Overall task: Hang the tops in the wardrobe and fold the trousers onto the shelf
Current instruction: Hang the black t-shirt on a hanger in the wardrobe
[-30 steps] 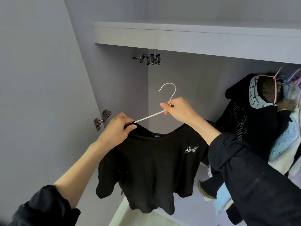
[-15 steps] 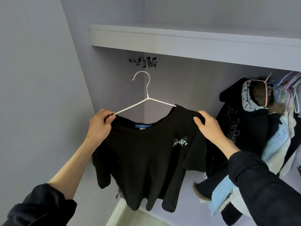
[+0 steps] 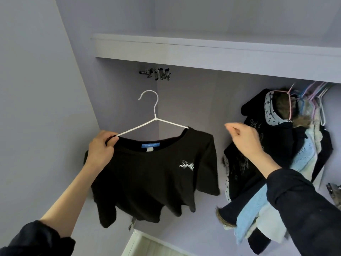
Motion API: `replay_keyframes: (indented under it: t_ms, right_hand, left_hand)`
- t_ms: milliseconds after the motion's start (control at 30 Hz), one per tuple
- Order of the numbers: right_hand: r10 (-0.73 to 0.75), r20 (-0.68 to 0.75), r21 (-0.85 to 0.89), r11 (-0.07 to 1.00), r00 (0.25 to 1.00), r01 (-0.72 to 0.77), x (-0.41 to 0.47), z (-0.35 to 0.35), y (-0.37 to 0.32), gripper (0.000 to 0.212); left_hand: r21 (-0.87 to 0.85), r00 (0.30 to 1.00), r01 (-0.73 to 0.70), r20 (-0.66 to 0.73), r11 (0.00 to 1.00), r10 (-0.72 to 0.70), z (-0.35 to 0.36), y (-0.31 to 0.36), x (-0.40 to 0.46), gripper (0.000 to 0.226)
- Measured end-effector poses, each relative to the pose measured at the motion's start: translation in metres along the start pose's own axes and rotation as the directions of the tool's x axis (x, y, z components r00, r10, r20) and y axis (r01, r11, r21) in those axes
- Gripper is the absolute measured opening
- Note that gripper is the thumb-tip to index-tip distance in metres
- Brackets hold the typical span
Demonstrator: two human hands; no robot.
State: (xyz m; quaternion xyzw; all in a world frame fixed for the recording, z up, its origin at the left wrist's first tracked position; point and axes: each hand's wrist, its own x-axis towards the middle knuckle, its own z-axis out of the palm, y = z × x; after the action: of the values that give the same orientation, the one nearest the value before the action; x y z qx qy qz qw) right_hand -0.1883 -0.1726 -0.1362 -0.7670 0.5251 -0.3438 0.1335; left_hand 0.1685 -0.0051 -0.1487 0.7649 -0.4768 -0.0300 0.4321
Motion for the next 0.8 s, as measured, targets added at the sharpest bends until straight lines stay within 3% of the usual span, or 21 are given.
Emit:
replay_keyframes:
  t_ms: [100, 200, 267, 333, 500, 600, 700, 800]
  right_hand:
    - [-0.168, 0.226, 0.013, 0.985, 0.960, 0.170, -0.004, 0.014, -0.041, 0.046]
    - [-0.208, 0.321, 0.058, 0.978, 0.924, 0.200, -0.011, 0.030, -0.060, 0.021]
    - [-0.161, 0.329, 0.233, 0.969, 0.930, 0.085, -0.017, 0.029, -0.063, 0.010]
    - [-0.108, 0.375, 0.333, 0.942, 0.921, -0.026, -0.021, 0.023, -0.059, 0.016]
    - [0.043, 0.464, 0.284, 0.939, 0.885, -0.195, -0.033, 0.011, -0.043, 0.019]
    - [0.150, 0.462, 0.255, 0.922, 0.874, -0.292, -0.033, 0.002, -0.030, 0.018]
    - [0.262, 0.442, 0.255, 0.880, 0.858, -0.400, -0.030, -0.013, -0.013, 0.019]
    - [0.341, 0.468, 0.338, 0.783, 0.815, -0.522, -0.027, -0.021, 0.004, 0.020]
  left_hand:
    - [0.003, 0.997, -0.055, 0.058, 0.998, 0.054, 0.011, 0.015, -0.004, 0.020]
    - [-0.021, 0.992, -0.087, 0.088, 0.996, 0.089, 0.017, 0.026, -0.005, 0.019]
    - [-0.044, 0.989, -0.103, 0.105, 0.994, 0.107, 0.018, 0.029, -0.005, 0.018]
    - [-0.062, 0.983, -0.106, 0.141, 0.992, 0.113, 0.022, 0.030, -0.006, 0.017]
    - [0.030, 0.981, -0.094, 0.174, 0.995, 0.087, 0.050, 0.041, -0.016, 0.021]
    - [0.047, 0.952, -0.143, 0.279, 0.989, 0.124, 0.068, 0.054, -0.025, 0.033]
    - [0.027, 0.900, -0.302, 0.337, 0.953, 0.276, 0.081, 0.074, -0.024, 0.043]
    - [0.053, 0.821, -0.542, 0.249, 0.839, 0.515, 0.089, 0.102, -0.015, 0.048]
